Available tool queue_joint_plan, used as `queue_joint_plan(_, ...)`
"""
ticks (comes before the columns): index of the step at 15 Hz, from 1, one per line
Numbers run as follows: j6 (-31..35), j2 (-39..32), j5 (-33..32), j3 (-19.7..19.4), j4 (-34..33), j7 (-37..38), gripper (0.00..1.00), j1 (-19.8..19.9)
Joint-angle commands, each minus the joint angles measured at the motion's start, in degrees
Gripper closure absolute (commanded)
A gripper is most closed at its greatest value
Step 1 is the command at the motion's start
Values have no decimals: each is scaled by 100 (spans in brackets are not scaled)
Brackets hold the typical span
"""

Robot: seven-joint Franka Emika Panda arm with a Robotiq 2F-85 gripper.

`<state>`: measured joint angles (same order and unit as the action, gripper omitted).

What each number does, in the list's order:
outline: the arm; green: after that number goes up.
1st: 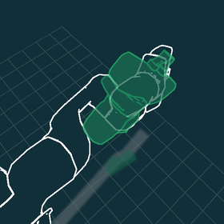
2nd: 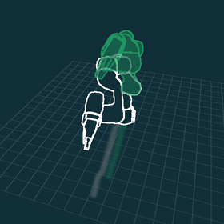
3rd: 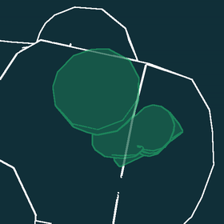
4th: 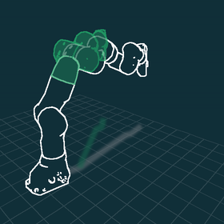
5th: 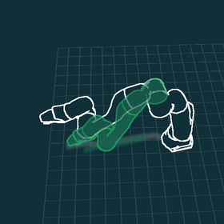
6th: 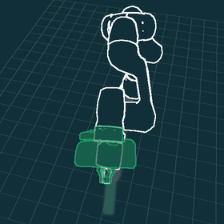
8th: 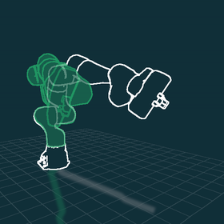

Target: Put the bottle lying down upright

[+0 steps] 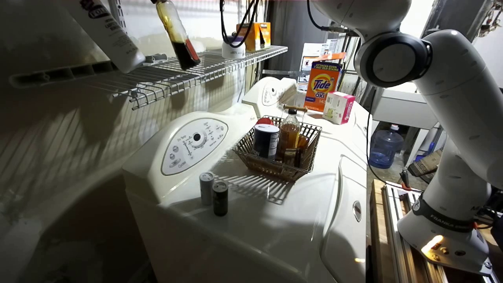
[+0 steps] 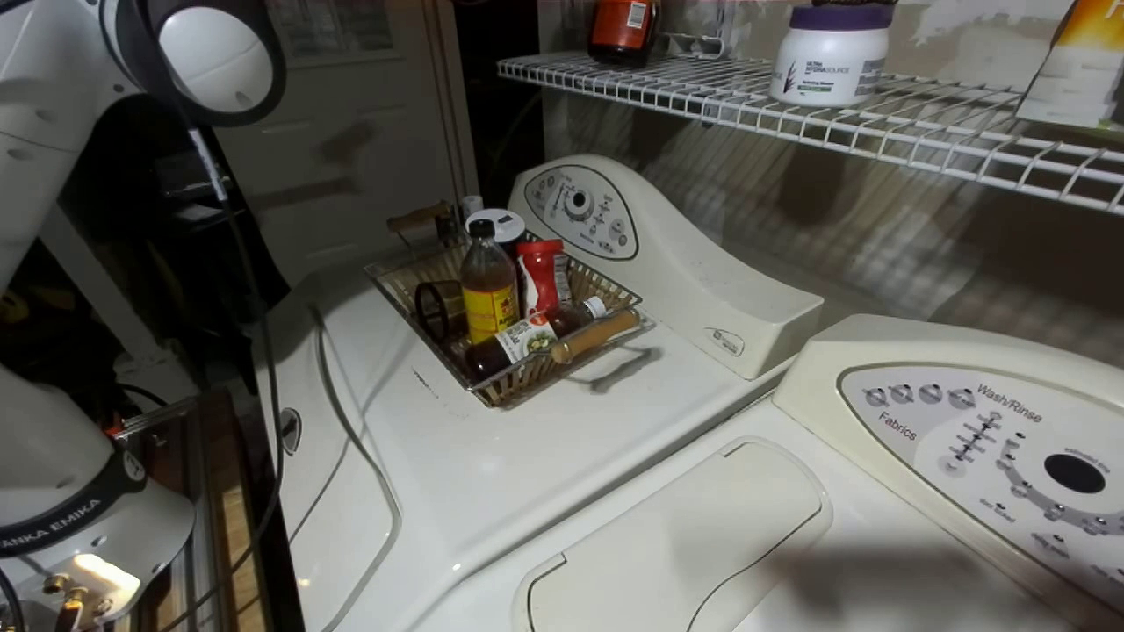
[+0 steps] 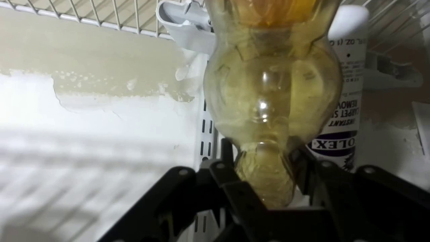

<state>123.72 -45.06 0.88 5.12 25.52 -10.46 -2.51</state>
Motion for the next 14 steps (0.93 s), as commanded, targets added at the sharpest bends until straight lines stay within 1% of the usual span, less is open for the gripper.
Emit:
queue_joint_plan(1, 443, 73, 150, 13, 0, 171, 81, 16)
queue_joint_plan(5, 827, 5, 127, 7, 0, 202, 81, -6)
queue_joint_plan(14, 1219, -137, 223, 100, 0, 203, 81, 18)
